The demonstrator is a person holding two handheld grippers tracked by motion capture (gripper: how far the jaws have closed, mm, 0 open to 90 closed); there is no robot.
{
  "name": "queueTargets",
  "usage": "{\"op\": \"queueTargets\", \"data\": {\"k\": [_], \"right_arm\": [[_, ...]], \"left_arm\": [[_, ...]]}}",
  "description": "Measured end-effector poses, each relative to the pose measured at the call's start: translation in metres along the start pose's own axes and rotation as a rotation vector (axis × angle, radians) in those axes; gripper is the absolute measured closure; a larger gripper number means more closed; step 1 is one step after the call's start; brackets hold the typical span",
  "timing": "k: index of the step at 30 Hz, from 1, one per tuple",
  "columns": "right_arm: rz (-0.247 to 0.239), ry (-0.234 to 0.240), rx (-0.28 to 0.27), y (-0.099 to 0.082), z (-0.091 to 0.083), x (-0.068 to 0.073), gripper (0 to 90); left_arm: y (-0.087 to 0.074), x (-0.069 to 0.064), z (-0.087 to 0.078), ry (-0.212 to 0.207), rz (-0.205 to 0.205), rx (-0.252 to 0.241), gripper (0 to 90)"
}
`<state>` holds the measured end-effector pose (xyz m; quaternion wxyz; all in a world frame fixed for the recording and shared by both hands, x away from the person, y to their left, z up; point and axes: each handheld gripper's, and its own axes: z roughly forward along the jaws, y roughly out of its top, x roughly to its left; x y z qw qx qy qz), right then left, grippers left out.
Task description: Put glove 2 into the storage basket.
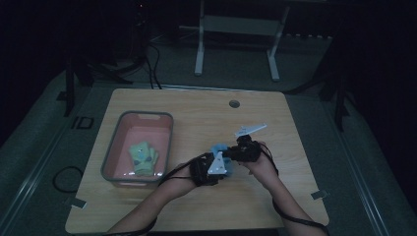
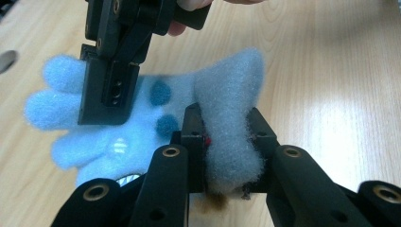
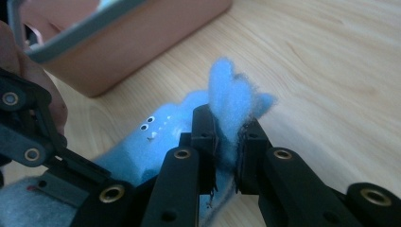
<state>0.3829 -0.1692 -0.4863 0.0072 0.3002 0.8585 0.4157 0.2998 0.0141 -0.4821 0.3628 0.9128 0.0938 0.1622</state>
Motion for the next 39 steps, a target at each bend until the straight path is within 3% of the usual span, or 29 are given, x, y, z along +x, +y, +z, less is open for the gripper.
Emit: {"op": "queueTargets", "data": {"k": [7, 16, 30, 39], "right_arm": [[-0.050, 0.013, -0.008, 0.032, 0.009, 0.013, 81.2], [-0.091, 0.039, -0.034, 0.076, 0.024, 0.032, 81.2], [-0.146, 0.107, -0.011, 0.124, 0.065, 0.063, 81.2], [-0.161, 0.147, 0.003, 0.141, 0.096, 0.080, 81.2]], "left_arm": [[-0.004, 0.011, -0.029, 0.045, 0.003, 0.026, 75.7], [-0.014, 0.029, -0.069, 0.111, -0.025, 0.032, 75.7], [-0.053, 0.039, -0.114, 0.199, -0.103, 0.042, 75.7], [-0.082, 0.041, -0.137, 0.237, -0.143, 0.078, 75.7]]}}
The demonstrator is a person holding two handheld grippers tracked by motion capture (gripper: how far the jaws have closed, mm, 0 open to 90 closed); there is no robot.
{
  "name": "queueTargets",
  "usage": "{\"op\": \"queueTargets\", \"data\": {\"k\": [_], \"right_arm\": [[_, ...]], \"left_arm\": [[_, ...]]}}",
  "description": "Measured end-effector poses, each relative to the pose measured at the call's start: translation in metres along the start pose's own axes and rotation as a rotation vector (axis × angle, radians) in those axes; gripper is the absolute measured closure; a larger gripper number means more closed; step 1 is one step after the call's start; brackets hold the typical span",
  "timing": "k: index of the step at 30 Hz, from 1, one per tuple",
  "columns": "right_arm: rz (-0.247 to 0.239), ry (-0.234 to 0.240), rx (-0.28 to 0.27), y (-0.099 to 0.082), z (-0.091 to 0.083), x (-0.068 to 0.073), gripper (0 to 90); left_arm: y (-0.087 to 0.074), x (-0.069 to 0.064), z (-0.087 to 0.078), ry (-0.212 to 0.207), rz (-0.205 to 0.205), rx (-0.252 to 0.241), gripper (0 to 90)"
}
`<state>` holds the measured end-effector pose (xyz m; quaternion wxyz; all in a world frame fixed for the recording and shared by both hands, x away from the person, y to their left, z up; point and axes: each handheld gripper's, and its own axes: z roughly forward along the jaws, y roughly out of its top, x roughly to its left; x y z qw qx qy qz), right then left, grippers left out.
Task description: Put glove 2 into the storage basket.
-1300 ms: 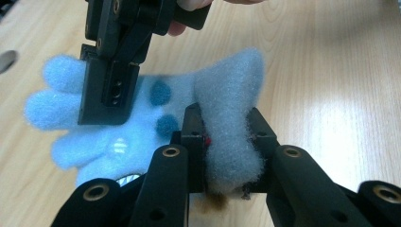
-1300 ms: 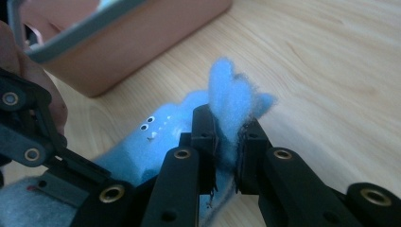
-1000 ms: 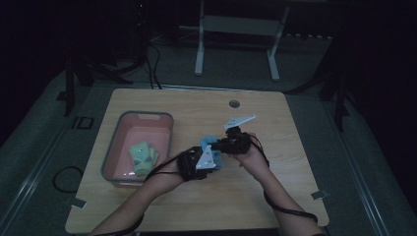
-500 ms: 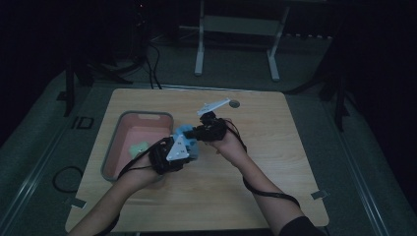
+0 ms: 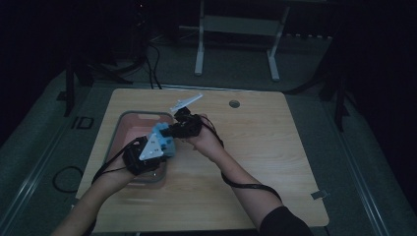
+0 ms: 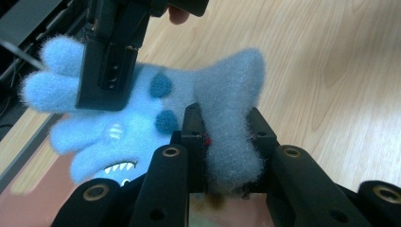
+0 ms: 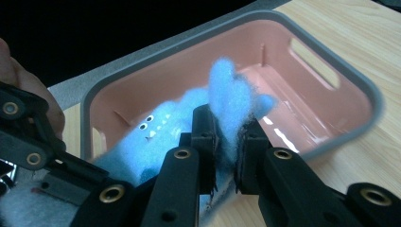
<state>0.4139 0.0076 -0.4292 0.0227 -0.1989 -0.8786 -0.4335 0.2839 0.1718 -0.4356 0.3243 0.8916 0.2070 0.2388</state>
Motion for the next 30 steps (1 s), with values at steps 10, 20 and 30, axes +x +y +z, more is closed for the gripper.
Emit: {"op": "queueTargets", "data": {"k": [10, 20, 30], "right_arm": [[-0.001, 0.054, 0.032, 0.009, 0.050, 0.009, 81.1], [0.022, 0.085, 0.075, 0.008, 0.090, 0.010, 81.1], [0.030, 0.064, 0.132, 0.002, 0.105, 0.003, 80.9]], "left_arm": [[-0.037, 0.005, -0.007, 0.025, -0.060, 0.041, 75.7], [-0.071, 0.012, 0.003, -0.003, -0.131, 0.090, 75.6], [-0.074, 0.014, 0.018, -0.012, -0.128, 0.139, 74.6]]}}
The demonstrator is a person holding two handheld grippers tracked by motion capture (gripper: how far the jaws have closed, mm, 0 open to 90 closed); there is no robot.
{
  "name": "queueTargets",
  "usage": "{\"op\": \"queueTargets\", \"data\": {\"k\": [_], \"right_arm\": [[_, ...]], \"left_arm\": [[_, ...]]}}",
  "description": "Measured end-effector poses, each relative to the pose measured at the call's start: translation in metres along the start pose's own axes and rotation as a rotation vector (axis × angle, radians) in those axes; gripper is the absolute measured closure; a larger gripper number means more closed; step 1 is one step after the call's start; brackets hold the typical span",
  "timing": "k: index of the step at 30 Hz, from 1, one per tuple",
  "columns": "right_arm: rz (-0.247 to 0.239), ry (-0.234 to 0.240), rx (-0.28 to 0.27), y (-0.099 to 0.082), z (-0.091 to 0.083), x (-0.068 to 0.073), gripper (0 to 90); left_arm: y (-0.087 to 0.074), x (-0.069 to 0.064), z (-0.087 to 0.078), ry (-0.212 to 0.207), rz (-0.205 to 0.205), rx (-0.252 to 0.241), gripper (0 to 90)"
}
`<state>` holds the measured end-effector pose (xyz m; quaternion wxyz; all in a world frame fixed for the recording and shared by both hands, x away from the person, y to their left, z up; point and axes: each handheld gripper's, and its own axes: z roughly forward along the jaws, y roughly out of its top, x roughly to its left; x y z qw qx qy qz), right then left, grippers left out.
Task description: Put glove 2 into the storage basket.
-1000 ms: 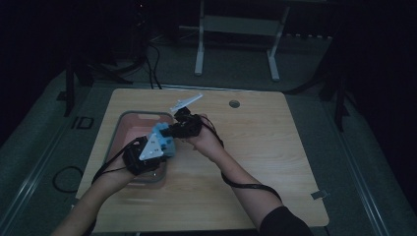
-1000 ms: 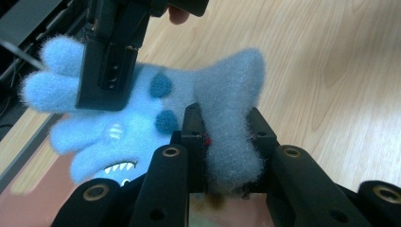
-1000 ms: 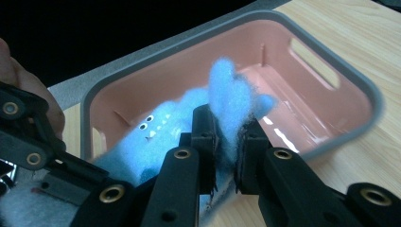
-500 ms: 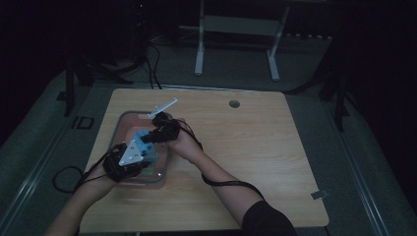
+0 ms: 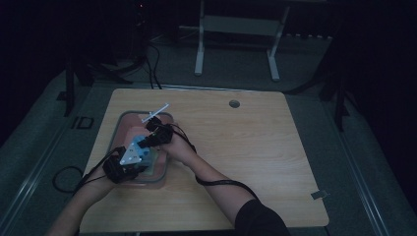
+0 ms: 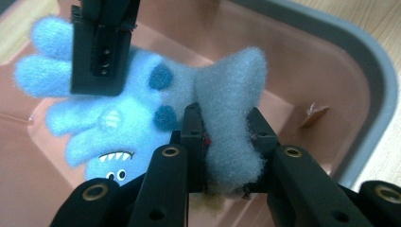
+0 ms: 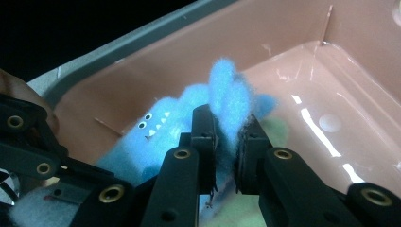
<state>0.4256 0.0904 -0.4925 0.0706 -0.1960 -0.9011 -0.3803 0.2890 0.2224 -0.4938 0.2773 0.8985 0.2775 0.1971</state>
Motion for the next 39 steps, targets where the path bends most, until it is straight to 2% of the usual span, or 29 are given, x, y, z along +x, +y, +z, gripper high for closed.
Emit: {"op": "queueTargets", "data": {"k": [1, 4, 6, 9, 11, 12, 14, 15, 16, 18, 21, 23, 25, 27, 30, 34, 38, 39], "right_arm": [[0.004, -0.004, 0.009, 0.000, 0.001, -0.001, 80.5], [0.011, -0.003, 0.010, 0.000, 0.002, -0.002, 77.0], [0.023, 0.008, 0.013, 0.001, 0.002, -0.003, 69.1], [0.027, 0.015, 0.014, 0.002, 0.001, -0.002, 58.2], [0.025, -0.004, 0.008, 0.003, -0.003, -0.002, 52.8], [0.022, -0.008, 0.005, 0.003, -0.005, -0.003, 51.5], [0.024, -0.012, 0.000, 0.003, -0.008, -0.003, 49.4], [0.027, -0.018, -0.011, 0.003, -0.015, -0.004, 47.7], [0.029, -0.019, -0.018, 0.002, -0.019, -0.004, 46.5], [0.020, -0.020, -0.032, 0.001, -0.026, -0.004, 43.3], [0.012, -0.023, -0.050, -0.001, -0.037, -0.003, 38.0], [0.011, -0.014, -0.066, -0.003, -0.044, -0.003, 33.0], [-0.005, 0.011, -0.073, -0.005, -0.052, -0.003, 25.9], [-0.012, 0.020, -0.084, -0.008, -0.059, -0.003, 22.4], [-0.037, 0.032, -0.079, -0.013, -0.067, -0.003, 16.8], [-0.048, 0.011, -0.083, -0.023, -0.075, -0.007, 17.5], [-0.028, 0.016, -0.100, -0.034, -0.082, -0.014, 17.5], [-0.023, 0.012, -0.101, -0.037, -0.084, -0.016, 17.5]], "left_arm": [[0.001, 0.002, 0.003, -0.006, -0.010, 0.017, 73.4], [0.002, 0.001, 0.006, -0.006, -0.014, 0.025, 69.5], [0.003, 0.001, 0.006, -0.005, -0.014, 0.020, 66.7], [0.001, 0.001, 0.007, -0.031, -0.029, 0.027, 60.2], [0.000, 0.001, 0.007, -0.035, -0.034, 0.028, 54.6], [0.000, 0.001, 0.006, -0.040, -0.044, 0.020, 54.0], [0.000, 0.001, 0.005, -0.038, -0.058, 0.014, 46.5], [0.002, 0.002, 0.002, -0.035, -0.079, 0.002, 44.5], [0.002, 0.002, 0.002, -0.035, -0.079, 0.002, 40.9], [0.005, 0.002, -0.003, -0.030, -0.106, -0.010, 33.9], [0.010, 0.002, -0.009, -0.002, -0.132, -0.035, 23.8], [0.012, 0.004, -0.012, -0.006, -0.157, -0.051, 14.6], [0.015, 0.005, -0.013, 0.013, -0.182, -0.066, 12.8], [0.018, 0.007, -0.013, 0.006, -0.208, -0.080, 5.6], [0.022, 0.009, -0.015, 0.006, -0.231, -0.126, 3.5], [0.029, 0.007, -0.013, 0.006, -0.225, -0.150, 2.9], [0.035, 0.002, -0.009, -0.010, -0.208, -0.161, 2.9], [0.039, -0.002, -0.007, -0.004, -0.184, -0.173, 2.9]]}}
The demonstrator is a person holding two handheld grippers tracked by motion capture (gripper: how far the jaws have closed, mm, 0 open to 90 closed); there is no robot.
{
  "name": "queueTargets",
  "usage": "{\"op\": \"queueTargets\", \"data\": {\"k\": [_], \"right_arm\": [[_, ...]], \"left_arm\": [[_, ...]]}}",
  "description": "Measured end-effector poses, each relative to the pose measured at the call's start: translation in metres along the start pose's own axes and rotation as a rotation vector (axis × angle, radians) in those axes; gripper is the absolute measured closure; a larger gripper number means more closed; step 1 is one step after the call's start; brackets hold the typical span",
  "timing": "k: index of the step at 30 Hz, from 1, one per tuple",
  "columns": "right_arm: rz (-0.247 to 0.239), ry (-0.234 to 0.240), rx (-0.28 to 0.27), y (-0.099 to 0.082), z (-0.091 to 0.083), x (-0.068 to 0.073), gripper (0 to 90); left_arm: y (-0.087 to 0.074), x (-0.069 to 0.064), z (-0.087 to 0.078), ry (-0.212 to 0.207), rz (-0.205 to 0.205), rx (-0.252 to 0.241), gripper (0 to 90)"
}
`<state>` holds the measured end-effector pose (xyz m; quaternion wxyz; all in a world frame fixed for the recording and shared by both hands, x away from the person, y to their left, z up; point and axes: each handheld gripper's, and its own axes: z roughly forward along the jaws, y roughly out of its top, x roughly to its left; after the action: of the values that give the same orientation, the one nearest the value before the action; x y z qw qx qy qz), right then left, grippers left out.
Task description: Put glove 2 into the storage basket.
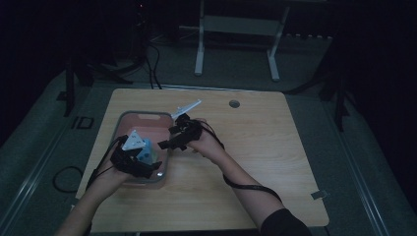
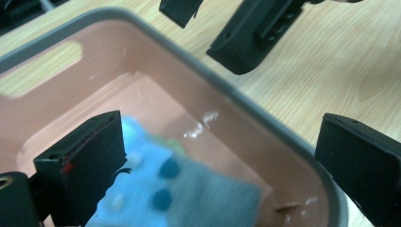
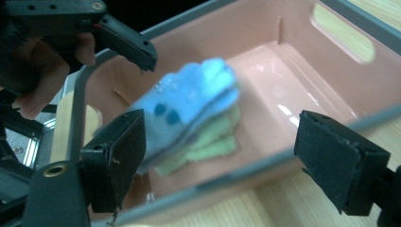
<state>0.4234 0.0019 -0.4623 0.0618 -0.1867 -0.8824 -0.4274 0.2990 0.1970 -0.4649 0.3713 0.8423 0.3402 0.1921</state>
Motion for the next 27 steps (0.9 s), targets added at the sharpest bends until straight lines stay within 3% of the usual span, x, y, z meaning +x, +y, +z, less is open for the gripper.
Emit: {"op": "queueTargets", "data": {"k": [3, 6, 9, 14, 27], "right_arm": [[-0.005, -0.003, -0.009, -0.005, -0.005, -0.003, 17.5], [-0.009, -0.014, -0.018, -0.016, -0.017, -0.005, 16.6], [-0.011, -0.020, -0.026, -0.023, -0.022, -0.006, 16.4], [0.001, -0.026, -0.037, -0.045, -0.036, -0.011, 16.1], [0.015, -0.075, -0.015, -0.088, -0.063, -0.018, 14.8]], "left_arm": [[0.003, -0.004, 0.003, -0.023, 0.000, -0.013, 2.9], [0.011, -0.014, 0.013, -0.036, 0.036, 0.013, 2.9], [0.014, -0.018, 0.018, -0.048, 0.034, 0.009, 2.9], [0.023, -0.032, 0.027, -0.102, 0.042, -0.012, 2.9], [0.033, -0.064, 0.034, -0.176, 0.103, -0.058, 2.9]]}}
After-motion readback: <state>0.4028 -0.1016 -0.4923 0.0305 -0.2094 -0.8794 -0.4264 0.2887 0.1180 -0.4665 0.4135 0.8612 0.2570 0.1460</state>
